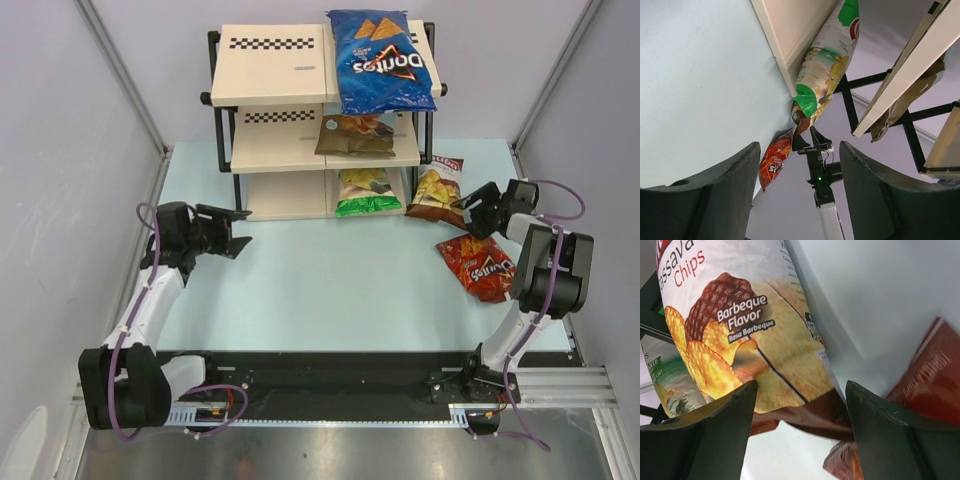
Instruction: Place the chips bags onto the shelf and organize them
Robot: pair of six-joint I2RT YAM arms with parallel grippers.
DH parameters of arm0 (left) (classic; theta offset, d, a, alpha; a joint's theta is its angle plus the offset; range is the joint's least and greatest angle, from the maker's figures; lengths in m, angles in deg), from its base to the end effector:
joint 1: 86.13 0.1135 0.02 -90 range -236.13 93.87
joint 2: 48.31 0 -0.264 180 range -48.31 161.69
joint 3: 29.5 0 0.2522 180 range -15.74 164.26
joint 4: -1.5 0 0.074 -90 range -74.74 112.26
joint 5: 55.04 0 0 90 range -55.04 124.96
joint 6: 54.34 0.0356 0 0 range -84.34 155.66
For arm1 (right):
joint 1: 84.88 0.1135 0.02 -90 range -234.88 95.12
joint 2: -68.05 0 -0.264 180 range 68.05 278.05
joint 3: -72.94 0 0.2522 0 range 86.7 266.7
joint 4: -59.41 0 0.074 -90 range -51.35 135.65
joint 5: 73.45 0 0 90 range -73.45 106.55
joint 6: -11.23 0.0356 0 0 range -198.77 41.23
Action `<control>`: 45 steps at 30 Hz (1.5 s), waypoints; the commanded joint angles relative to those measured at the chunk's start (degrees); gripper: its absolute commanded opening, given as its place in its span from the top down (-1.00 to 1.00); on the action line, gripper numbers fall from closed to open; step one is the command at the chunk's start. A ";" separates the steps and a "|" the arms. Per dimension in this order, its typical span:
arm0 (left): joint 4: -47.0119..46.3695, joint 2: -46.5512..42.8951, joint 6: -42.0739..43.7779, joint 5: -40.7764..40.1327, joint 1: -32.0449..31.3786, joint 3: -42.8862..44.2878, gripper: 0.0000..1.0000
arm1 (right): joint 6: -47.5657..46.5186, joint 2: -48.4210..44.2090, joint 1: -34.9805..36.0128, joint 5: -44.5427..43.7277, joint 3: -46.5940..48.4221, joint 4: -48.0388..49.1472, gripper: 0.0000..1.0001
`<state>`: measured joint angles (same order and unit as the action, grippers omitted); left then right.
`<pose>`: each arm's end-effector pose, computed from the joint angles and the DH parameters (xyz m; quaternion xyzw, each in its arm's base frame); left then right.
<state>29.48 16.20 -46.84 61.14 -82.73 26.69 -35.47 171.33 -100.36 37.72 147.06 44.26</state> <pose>0.2418 -0.0014 0.2526 -0.5172 0.7058 -0.4359 0.2105 0.3673 -0.0884 0.1727 0.3824 0.8243 0.2561 0.3297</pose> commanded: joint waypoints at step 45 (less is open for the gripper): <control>8.03 18.98 37.76 -19.32 -5.22 27.70 -0.52 | 0.02 -33.14 -6.93 2.73 6.00 -27.43 1.00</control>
<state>39.70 34.27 -10.34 39.48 -84.22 50.12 -35.14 141.50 -106.59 39.80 149.53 20.74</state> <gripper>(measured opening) 0.749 0.010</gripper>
